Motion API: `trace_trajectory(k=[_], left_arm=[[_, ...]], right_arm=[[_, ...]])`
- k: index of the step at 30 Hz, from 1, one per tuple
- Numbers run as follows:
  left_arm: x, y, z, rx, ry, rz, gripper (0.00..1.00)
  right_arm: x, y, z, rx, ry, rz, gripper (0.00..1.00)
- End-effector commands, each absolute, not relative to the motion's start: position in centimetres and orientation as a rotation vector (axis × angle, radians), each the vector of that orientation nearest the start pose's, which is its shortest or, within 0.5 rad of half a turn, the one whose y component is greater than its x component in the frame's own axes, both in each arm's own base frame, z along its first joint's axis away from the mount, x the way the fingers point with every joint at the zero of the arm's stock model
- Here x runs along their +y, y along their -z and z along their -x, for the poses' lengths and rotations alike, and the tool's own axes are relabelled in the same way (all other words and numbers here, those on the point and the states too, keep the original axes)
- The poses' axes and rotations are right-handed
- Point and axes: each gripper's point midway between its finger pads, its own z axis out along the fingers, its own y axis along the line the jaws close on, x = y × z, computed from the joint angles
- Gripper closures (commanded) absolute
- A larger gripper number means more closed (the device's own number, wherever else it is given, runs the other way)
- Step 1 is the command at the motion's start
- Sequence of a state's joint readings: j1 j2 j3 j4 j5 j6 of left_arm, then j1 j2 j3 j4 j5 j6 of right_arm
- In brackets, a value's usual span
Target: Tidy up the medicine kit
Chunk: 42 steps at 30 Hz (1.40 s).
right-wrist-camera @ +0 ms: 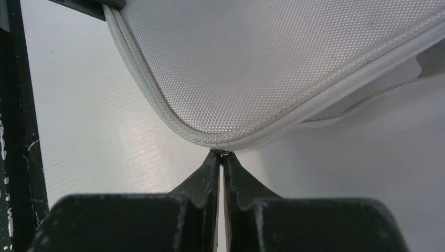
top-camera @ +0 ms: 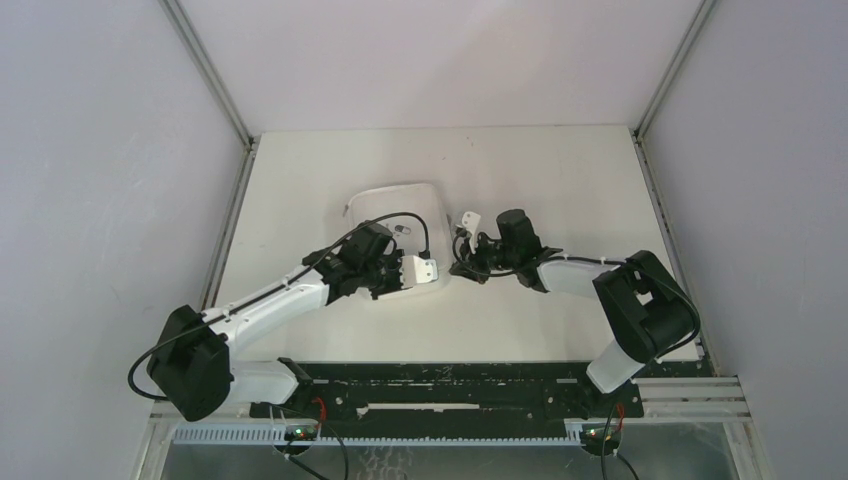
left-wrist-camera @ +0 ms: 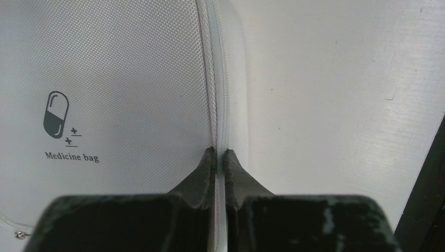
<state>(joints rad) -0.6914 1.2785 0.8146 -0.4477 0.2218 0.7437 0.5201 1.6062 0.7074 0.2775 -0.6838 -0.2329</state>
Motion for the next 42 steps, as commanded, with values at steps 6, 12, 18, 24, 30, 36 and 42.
trace_trajectory(k=[6,12,18,24,30,36,42], left_arm=[[-22.7,-12.2,-25.4,1.644,0.215,-1.634,0.63],[-25.2,-13.7,-26.8,1.521,0.140,-1.614,0.38],[-27.9,-13.1,-26.8,1.477,0.165,-1.671,0.20],[-29.0,-11.3,-28.4,1.492,0.080,-1.660,0.20],[-27.3,-9.4,-28.5,1.560,-0.007,-1.720,0.58],[-24.9,-7.7,-26.1,1.611,-0.004,-1.819,0.96],[-23.4,-7.1,-23.8,1.624,0.046,-1.891,1.00]], right_arm=[[27.5,-8.8,-29.3,1.746,-0.878,1.134,1.00],[27.5,-9.0,-29.4,1.763,-0.892,1.127,1.00],[26.9,-9.3,-29.9,1.802,-0.909,1.089,1.00],[26.8,-9.6,-29.9,1.829,-0.934,1.085,1.00],[26.1,-9.6,-30.3,1.853,-0.888,1.069,1.00],[24.9,-9.6,-32.2,1.910,-0.773,0.990,1.00],[24.0,-9.5,-34.2,1.963,-0.666,0.903,1.00]])
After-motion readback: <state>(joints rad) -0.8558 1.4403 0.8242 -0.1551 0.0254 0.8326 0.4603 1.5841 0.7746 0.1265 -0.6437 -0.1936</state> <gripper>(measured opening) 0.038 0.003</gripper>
